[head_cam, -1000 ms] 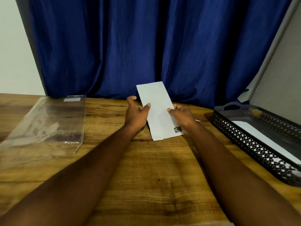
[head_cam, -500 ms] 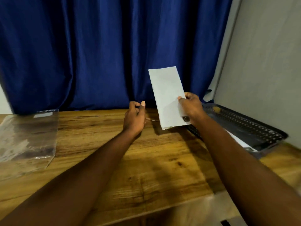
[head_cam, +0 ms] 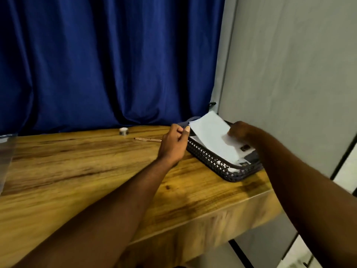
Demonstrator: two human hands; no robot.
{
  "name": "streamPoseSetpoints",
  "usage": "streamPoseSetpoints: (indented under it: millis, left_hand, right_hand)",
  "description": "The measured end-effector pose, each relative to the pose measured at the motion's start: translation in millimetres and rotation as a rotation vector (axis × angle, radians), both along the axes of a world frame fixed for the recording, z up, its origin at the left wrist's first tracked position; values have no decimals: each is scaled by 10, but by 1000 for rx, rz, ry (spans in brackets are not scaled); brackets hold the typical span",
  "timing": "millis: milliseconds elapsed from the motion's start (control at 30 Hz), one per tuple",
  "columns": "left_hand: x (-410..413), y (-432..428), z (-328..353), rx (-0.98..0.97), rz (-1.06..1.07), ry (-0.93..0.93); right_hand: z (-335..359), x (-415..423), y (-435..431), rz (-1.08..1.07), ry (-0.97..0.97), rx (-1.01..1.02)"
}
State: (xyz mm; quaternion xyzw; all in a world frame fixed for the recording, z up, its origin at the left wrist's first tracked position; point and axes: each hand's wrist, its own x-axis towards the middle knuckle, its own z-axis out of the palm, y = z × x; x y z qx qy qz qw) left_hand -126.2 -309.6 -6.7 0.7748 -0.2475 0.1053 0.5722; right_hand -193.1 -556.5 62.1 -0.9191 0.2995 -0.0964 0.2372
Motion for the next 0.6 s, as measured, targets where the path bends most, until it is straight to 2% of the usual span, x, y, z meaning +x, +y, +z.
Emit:
streamPoseSetpoints:
  millis: [167,300,467,600]
  left_hand:
    - [-18,-175,-93,10,-14,9]
    - [8,-199,-129,36,-9,-3]
    - [99,-157,-119,41,20,-10]
    - [223,-17,-105,65,59,-41]
  right_hand:
    - [-269,-49,-111,88,208,-153]
    - [-276,-38,-129,135,261,-224]
    - [-217,27,-10,182,82,-362]
    - [4,78,482,185,-152,-324]
